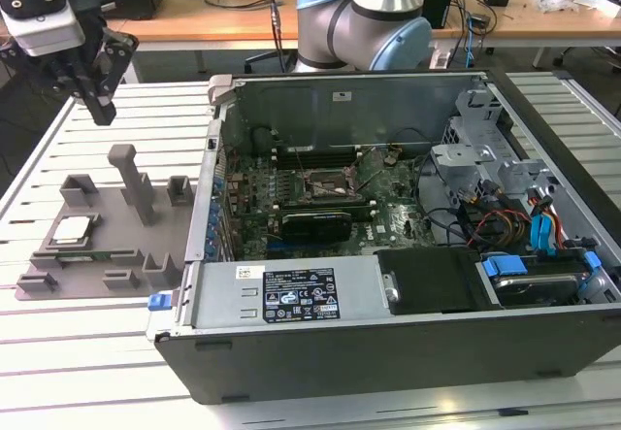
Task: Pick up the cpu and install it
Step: 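Reach for the cpu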
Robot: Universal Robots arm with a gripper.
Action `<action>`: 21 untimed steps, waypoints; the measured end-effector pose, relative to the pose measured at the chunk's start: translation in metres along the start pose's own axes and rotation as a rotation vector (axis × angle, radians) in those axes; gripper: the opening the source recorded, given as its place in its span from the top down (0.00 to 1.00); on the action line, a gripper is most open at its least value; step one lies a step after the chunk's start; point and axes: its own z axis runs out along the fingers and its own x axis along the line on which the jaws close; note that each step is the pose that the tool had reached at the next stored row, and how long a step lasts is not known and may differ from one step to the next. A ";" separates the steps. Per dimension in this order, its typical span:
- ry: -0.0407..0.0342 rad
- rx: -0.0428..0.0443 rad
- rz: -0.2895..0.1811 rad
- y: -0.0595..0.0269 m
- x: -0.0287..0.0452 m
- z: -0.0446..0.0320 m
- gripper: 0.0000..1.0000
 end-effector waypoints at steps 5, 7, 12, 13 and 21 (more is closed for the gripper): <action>0.0000 0.0000 0.000 -0.0016 0.0197 0.0019 0.89; 0.0000 0.0000 0.000 -0.0025 0.0308 0.0035 0.89; 0.0001 0.0000 0.000 -0.0039 0.0481 0.0067 0.89; -0.0001 -0.0001 0.000 -0.0042 0.0504 0.0077 0.89; 0.0000 0.0000 0.000 -0.0068 0.0759 0.0236 0.89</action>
